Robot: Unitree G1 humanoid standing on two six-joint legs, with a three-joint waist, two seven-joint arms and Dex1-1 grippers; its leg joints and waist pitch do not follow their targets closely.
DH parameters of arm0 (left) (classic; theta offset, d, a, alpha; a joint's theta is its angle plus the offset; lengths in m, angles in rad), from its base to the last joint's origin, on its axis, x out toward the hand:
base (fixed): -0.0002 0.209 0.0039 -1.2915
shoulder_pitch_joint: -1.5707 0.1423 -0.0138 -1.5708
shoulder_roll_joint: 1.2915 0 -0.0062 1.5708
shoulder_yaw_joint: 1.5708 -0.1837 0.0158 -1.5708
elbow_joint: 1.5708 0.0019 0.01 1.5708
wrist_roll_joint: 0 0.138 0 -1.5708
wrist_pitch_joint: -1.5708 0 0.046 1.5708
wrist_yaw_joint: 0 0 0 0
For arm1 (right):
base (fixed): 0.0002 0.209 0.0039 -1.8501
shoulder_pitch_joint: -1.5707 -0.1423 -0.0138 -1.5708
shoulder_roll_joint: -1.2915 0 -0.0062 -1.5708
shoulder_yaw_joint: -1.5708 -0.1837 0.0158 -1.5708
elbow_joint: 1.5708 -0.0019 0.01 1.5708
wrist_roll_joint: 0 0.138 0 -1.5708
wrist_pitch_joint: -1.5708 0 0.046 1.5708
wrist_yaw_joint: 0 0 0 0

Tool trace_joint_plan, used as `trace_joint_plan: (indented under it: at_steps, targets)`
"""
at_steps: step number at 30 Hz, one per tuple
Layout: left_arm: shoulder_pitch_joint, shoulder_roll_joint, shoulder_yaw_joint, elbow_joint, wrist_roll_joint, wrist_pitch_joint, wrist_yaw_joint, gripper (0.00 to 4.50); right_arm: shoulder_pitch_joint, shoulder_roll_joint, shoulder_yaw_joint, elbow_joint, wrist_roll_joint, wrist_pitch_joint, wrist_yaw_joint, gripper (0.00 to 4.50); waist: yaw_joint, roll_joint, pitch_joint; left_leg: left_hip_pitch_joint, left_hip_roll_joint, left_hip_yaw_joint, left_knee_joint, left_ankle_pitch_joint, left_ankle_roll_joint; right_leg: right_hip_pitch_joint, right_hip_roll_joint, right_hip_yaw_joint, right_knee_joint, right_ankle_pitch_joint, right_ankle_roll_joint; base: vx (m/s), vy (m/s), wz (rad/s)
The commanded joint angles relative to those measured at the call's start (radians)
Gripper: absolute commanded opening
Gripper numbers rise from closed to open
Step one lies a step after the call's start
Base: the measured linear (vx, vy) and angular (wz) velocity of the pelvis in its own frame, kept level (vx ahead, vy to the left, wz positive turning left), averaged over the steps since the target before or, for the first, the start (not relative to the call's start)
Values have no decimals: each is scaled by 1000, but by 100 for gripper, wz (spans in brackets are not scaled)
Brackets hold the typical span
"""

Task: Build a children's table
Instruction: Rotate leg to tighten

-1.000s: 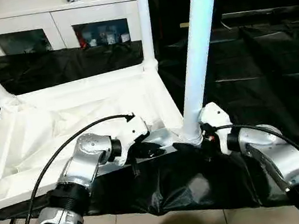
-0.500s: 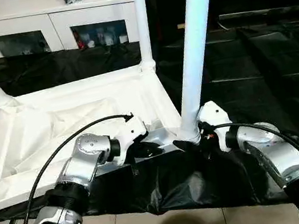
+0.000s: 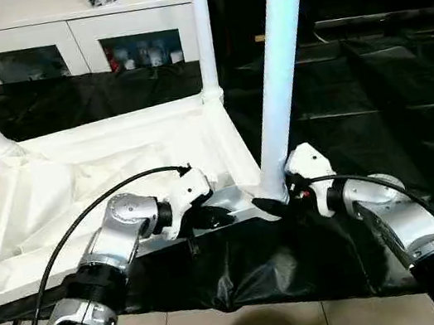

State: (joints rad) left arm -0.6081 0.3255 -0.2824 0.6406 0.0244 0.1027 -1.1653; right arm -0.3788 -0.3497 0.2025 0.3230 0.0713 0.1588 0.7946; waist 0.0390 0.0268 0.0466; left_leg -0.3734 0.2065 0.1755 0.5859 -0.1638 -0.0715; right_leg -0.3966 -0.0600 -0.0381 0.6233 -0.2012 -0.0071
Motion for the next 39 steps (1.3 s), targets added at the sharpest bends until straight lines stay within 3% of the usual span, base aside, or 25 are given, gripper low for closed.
trace_joint_plan:
  at_steps: [1, 3, 4, 8, 9, 12, 13, 14, 18, 20, 21, 23, 25, 26, 29, 31, 32, 33, 36, 38, 39]
  targets:
    - [19, 19, -1, 21, 10, 12, 6, 0, -16, -10, -9, 10, -3, -13, 5, 333, 5, -15, -52, 9, 15, -5, -67, -285, 21, 38, -64, 37, -100, -312, -172, 0, 0, 0]
    - [21, 23, -1, 18, 8, 14, 2, 0, -18, -11, -6, 16, -5, -17, 8, 316, 4, -15, -51, 10, 15, -6, -68, -296, 19, 37, -65, 37, -102, -337, -166, 0, 0, 0]
    - [24, 25, 0, 15, 7, 13, 4, 0, -18, -10, -5, 19, -6, -18, 8, 307, 2, -24, -51, 9, 15, -5, -68, -295, 20, 37, -64, 37, -102, -338, -163, 0, 0, 0]
    - [36, 37, 2, -4, 1, 21, -3, 0, -19, -1, -1, 27, -5, -23, 9, 285, 2, -22, -50, 8, 16, -6, -69, -286, 22, 36, -65, 38, -100, -336, -163, 0, 0, 0]
    - [41, 41, 2, -10, 0, 23, -6, 0, -17, 0, 0, 26, -5, -23, 9, 279, 1, -28, -51, 7, 16, -5, -68, -283, 24, 36, -65, 38, -100, -332, -162, 0, 0, 0]
    - [49, 54, 7, -23, 4, 23, 3, 0, -14, 10, 2, 30, -6, -28, 4, 271, 0, -24, -50, 7, 16, -5, -69, -282, 22, 35, -65, 38, -101, -339, -160, 0, 0, 0]
    - [53, 58, 15, -33, 8, 23, 27, 0, -9, 22, 1, 32, -8, -29, -12, 271, 1, -35, -50, 4, 17, -7, -69, -273, 23, 37, -68, 38, -96, -334, -158, 0, 0, 0]
    - [56, 61, 22, -42, 11, 23, 47, 0, -5, 33, 0, 33, -9, -30, -25, 270, 1, -31, -49, 5, 16, -6, -71, -274, 22, 35, -67, 38, -98, -343, -156, 0, 0, 0]
    - [52, 24, 56, -97, 20, 88, 176, 0, 0, 121, -25, 71, -47, -19, -212, 270, -8, -33, -45, 5, 16, -10, -78, -298, -8, 32, -66, 35, -99, -383, -148, 0, 0, 0]
    - [47, -8, 66, -120, 25, 116, 241, 0, -2, 172, -42, 93, -62, -4, -315, 268, -6, -30, -46, 11, 18, -10, -78, -308, -16, 28, -66, 37, -102, -382, -141, 0, 0, 0]
    - [52, -70, 62, -156, 27, 146, 312, 0, -6, 258, -56, 129, -76, 17, -448, 268, -9, -27, -48, 11, 18, -8, -78, -302, -17, 28, -66, 41, -99, -341, -155, 0, 0, 0]
    - [54, -95, 58, -168, 28, 156, 334, 0, -9, 291, -59, 143, -78, 22, -491, 268, -10, -26, -50, 12, 19, -7, -80, -282, -21, 28, -64, 41, -98, -297, -166, 0, 0, 0]
    - [61, -163, 21, -180, 30, 156, 362, 0, -40, 366, -26, 197, -105, 10, -557, 268, -8, -27, -54, 13, 14, -4, -76, -242, -16, 36, -61, 39, -94, -211, -179, 0, 0, 0]
    - [62, -172, 14, -179, 31, 156, 363, 0, -47, 377, -15, 204, -106, 2, -547, 268, -6, -18, -55, 14, 14, -4, -75, -241, -14, 36, -62, 40, -93, -203, -180, 0, 0, 0]
    - [63, -177, -7, -172, 34, 143, 345, 0, -56, 383, -1, 201, -110, -20, -530, 268, -3, -22, -55, 12, 13, -2, -74, -233, -3, 40, -61, 40, -93, -177, -173, 0, 0, 0]
    - [64, -154, -14, -161, 27, 108, 300, 0, -54, 367, -33, 171, -62, -20, -472, 323, -2, -13, -55, 12, 13, -2, -75, -237, -3, 40, -62, 41, -95, -176, -171, 0, 0, 0]
    - [65, -147, -12, -159, 26, 104, 290, 0, -53, 361, -41, 163, -53, -18, -459, 323, -3, -17, -55, 12, 13, -3, -76, -246, -1, 43, -61, 40, -95, -184, -169, 0, 0, 0]
    - [66, -144, -11, -160, 28, 106, 287, 0, -53, 360, -46, 161, -53, -17, -457, 340, -4, -13, -56, 12, 13, -3, -76, -246, -1, 43, -61, 40, -94, -177, -171, 0, 0, 0]
    - [75, -105, -3, -160, 22, 75, 234, 0, -47, 316, -57, 134, -31, 2, -392, 348, -3, -15, -58, 11, 14, -3, -74, -236, 8, 47, -60, 40, -91, -144, -183, 0, 0, 0]
    - [84, -61, 3, -160, 13, 44, 180, 0, -40, 260, -50, 112, -24, 8, -318, 387, -1, -10, -57, 13, 14, -3, -74, -234, 10, 46, -59, 38, -91, -136, -195, 0, 0, 0]
    - [89, -29, 7, -155, 9, 22, 145, 0, -35, 221, -45, 98, -18, 12, -261, 387, -2, -14, -57, 12, 14, -2, -73, -237, 14, 48, -59, 39, -91, -135, -195, 0, 0, 0]
